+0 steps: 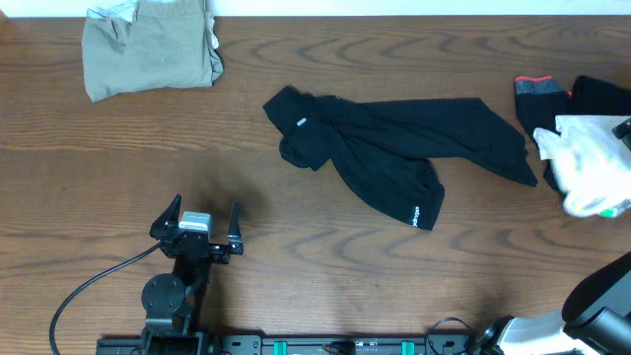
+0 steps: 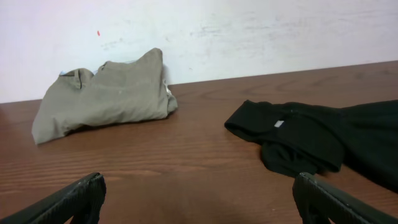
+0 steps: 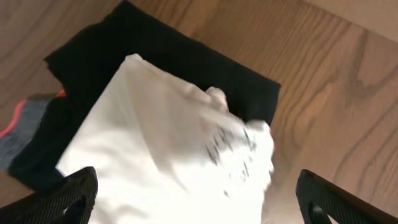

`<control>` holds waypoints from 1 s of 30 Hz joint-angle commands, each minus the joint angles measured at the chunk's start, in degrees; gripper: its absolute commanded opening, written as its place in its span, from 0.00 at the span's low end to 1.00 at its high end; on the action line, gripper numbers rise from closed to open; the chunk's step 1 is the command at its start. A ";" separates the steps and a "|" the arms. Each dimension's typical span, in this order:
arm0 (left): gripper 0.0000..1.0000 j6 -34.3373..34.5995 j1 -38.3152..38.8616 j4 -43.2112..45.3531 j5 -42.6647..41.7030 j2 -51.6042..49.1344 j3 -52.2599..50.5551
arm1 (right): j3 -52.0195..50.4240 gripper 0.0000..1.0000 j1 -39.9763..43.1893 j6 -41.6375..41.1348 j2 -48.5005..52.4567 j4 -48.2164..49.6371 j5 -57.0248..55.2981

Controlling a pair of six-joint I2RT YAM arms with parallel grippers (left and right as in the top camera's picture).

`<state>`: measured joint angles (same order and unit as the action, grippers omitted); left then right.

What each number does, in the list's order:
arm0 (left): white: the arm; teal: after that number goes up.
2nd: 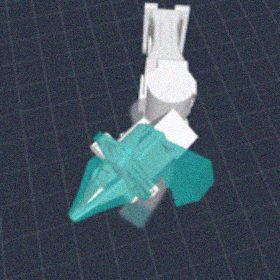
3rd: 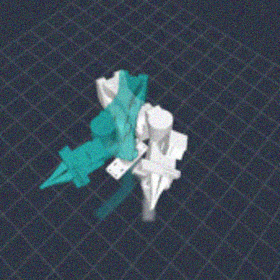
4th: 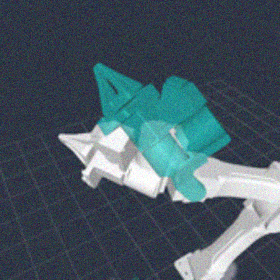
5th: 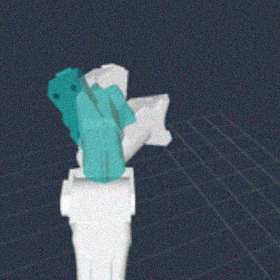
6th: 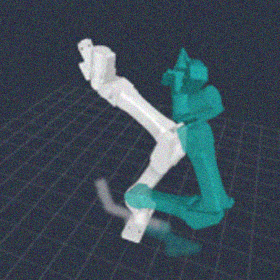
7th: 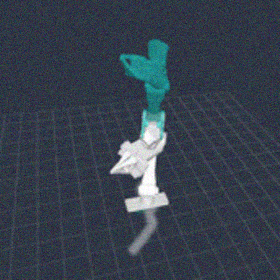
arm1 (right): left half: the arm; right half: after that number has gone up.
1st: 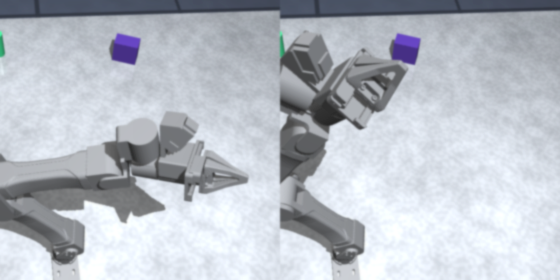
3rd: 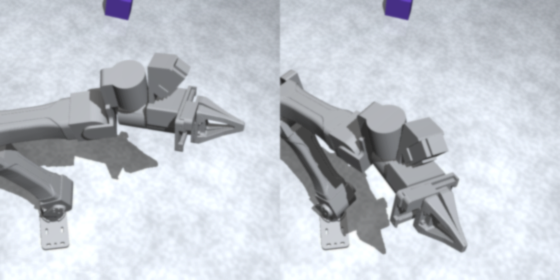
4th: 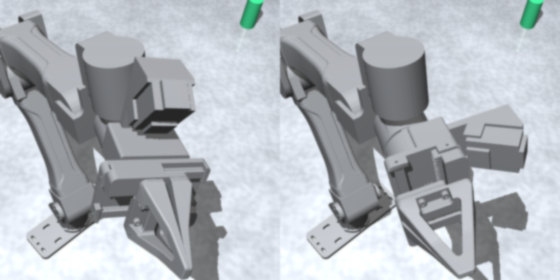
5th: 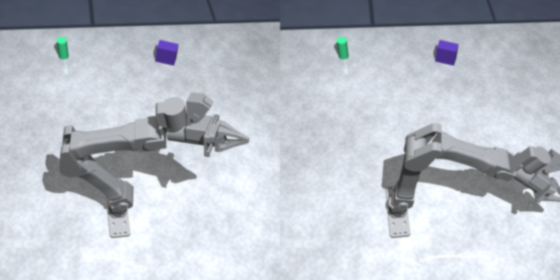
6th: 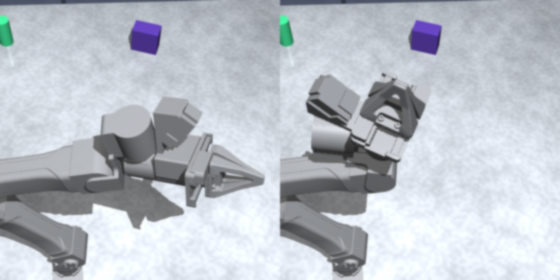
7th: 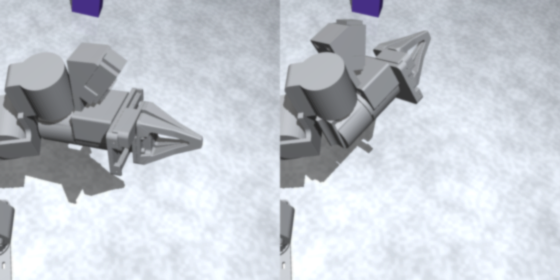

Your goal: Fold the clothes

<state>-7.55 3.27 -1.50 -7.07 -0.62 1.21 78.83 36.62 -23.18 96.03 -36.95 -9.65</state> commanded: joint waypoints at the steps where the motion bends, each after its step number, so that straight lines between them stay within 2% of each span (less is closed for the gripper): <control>1: 0.98 -0.35 0.24 -1.92 -0.59 0.39 -0.98 | 2.14 0.99 0.02 -0.81 -4.39 -1.14 8.04; 4: 0.98 -0.37 0.24 -1.92 -0.59 0.39 -0.98 | 2.14 0.99 -0.68 -0.74 -6.71 -2.97 16.20; 8: 0.98 -0.35 0.24 -1.92 -0.59 0.39 -0.98 | 2.10 0.99 -2.25 -0.02 -7.78 -8.39 18.08; 23: 0.98 -0.35 0.24 -1.92 -0.59 0.39 -0.98 | -0.68 0.99 -6.60 0.94 3.96 -15.67 13.81; 30: 0.98 -0.37 0.24 -1.90 -0.59 0.39 -0.98 | -0.68 0.99 -6.60 -1.68 11.47 -15.50 5.84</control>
<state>-7.55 3.27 -1.50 -7.07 -0.62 1.21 78.35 30.79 -23.29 104.81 -52.82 1.91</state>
